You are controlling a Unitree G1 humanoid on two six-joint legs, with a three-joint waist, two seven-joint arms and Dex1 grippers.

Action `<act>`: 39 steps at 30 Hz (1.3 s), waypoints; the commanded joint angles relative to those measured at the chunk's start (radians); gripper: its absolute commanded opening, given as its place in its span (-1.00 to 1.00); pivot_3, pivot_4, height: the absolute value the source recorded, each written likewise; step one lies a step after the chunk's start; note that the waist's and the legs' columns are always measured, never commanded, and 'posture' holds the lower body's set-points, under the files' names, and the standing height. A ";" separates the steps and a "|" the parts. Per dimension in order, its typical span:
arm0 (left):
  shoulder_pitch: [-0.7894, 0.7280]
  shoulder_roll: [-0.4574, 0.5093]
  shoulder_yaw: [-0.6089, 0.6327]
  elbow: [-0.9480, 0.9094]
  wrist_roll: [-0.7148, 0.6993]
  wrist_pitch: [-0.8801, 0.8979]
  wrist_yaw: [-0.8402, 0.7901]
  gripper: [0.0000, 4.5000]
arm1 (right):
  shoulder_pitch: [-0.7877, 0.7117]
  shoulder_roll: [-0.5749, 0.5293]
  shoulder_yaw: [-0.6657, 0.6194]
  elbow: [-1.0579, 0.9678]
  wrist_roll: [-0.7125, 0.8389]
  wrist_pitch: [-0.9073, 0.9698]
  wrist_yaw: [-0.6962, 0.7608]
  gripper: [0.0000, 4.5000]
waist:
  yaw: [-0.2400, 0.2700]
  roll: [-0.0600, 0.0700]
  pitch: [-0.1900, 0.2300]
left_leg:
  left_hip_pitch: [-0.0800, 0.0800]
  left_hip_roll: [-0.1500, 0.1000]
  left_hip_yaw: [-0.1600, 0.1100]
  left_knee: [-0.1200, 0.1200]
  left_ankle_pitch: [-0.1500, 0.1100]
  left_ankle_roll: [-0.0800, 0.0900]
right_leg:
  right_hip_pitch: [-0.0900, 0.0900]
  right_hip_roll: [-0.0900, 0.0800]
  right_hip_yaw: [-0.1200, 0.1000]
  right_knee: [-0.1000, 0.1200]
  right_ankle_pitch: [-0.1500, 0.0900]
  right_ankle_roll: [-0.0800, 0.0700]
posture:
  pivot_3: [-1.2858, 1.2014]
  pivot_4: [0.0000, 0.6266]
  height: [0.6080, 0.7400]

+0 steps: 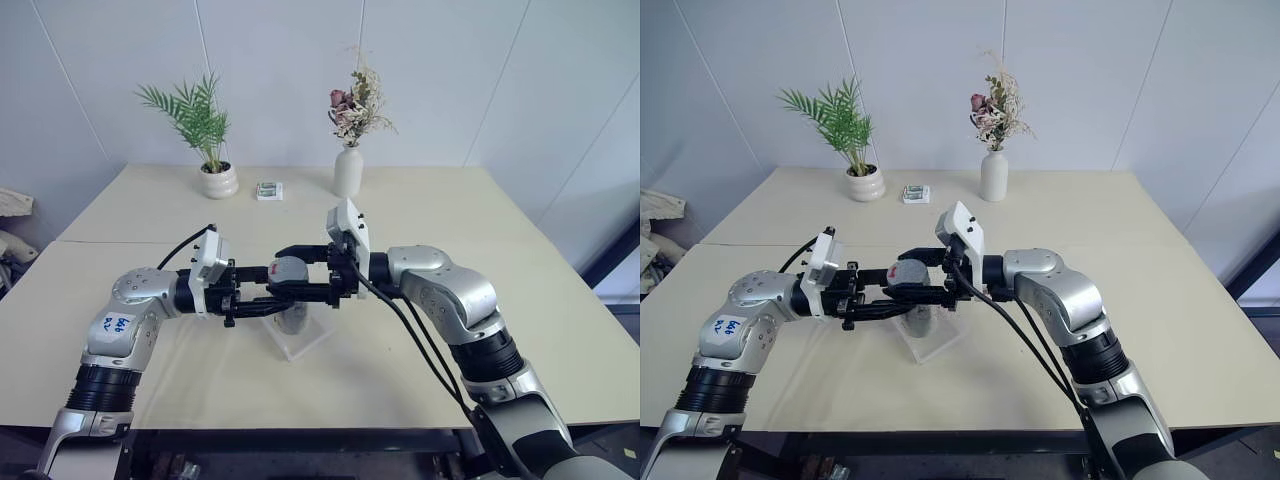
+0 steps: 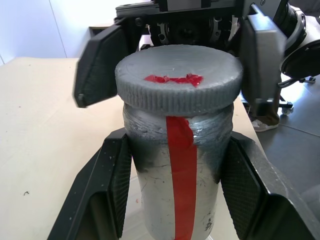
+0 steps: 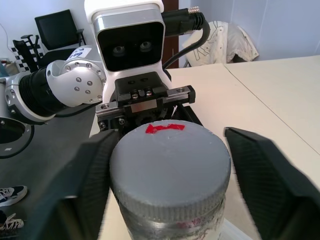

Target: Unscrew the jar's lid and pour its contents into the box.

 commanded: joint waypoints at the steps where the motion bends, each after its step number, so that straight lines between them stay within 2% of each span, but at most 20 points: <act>1: -0.005 0.000 0.017 -0.028 -0.018 -0.006 0.000 0.04 | -0.019 0.011 -0.017 -0.020 0.014 -0.017 0.008 0.14 | 0.000 0.000 0.000 | 0.000 0.000 0.000 0.000 0.000 0.000 | 0.000 0.000 0.000 0.000 0.000 0.000 | 0.03 -0.52 1.00; 8: -0.004 0.000 0.018 -0.026 -0.020 -0.007 0.000 0.04 | -0.025 0.027 -0.036 -0.025 0.034 0.001 -0.007 0.14 | 0.000 0.000 0.000 | 0.000 0.000 0.000 0.000 0.000 0.000 | 0.000 0.000 0.000 0.000 0.000 0.000 | 0.03 -0.52 1.00; 17: 0.012 0.009 0.016 -0.034 -0.016 -0.010 -0.006 0.04 | -0.082 0.114 -0.220 -0.033 0.275 0.229 -0.116 0.14 | 0.000 0.000 0.000 | 0.000 0.000 0.000 0.000 0.000 0.000 | 0.000 0.000 0.000 0.001 0.000 0.000 | 0.03 -0.52 1.00; 21: 0.012 0.012 0.012 -0.031 -0.016 -0.012 -0.007 0.04 | -0.092 0.106 -0.238 -0.036 0.307 0.251 -0.138 0.14 | 0.002 0.000 0.000 | 0.000 0.000 0.000 0.000 0.000 0.000 | 0.000 0.000 0.000 0.001 0.000 0.000 | 0.03 -0.52 1.00; 25: 0.017 0.018 0.017 -0.038 -0.020 -0.007 -0.006 0.04 | -0.048 0.021 -0.213 -0.072 0.174 0.069 -0.107 0.14 | 0.002 0.000 0.000 | 0.000 0.000 0.000 0.000 0.000 0.000 | 0.000 0.000 0.000 0.000 0.000 0.000 | 0.03 -0.52 1.00; 28: 0.026 0.030 0.032 -0.041 -0.025 -0.001 -0.001 0.04 | 0.020 -0.097 -0.241 0.015 -0.010 -0.163 -0.149 0.14 | 0.005 0.000 0.000 | 0.000 0.000 0.000 0.000 0.000 0.000 | 0.000 0.000 0.000 -0.002 0.000 0.000 | 0.03 -0.52 1.00; 30: 0.031 0.032 0.038 -0.044 -0.030 0.001 0.005 0.04 | 0.057 -0.144 -0.253 0.063 -0.073 -0.268 -0.159 0.14 | 0.006 0.000 0.000 | -0.001 -0.001 0.000 0.000 0.000 0.000 | 0.001 -0.001 0.000 -0.003 0.000 0.000 | 0.03 -0.52 1.00; 35: 0.048 0.037 0.061 -0.062 -0.045 0.019 0.026 0.04 | 0.214 -0.261 -0.397 0.229 -0.126 -0.398 -0.211 0.14 | 0.007 0.000 0.000 | -0.001 -0.001 0.001 -0.002 0.000 0.001 | 0.000 -0.001 0.000 -0.004 0.000 0.001 | 0.03 -0.52 1.00; 39: 0.049 0.033 0.076 -0.063 -0.050 0.031 0.041 0.04 | 0.331 -0.309 -0.437 0.411 -0.194 -0.569 -0.228 0.14 | 0.007 0.000 0.000 | -0.001 -0.001 0.001 -0.002 0.000 0.001 | 0.000 -0.001 0.001 -0.004 0.000 0.001 | 0.03 -0.52 1.00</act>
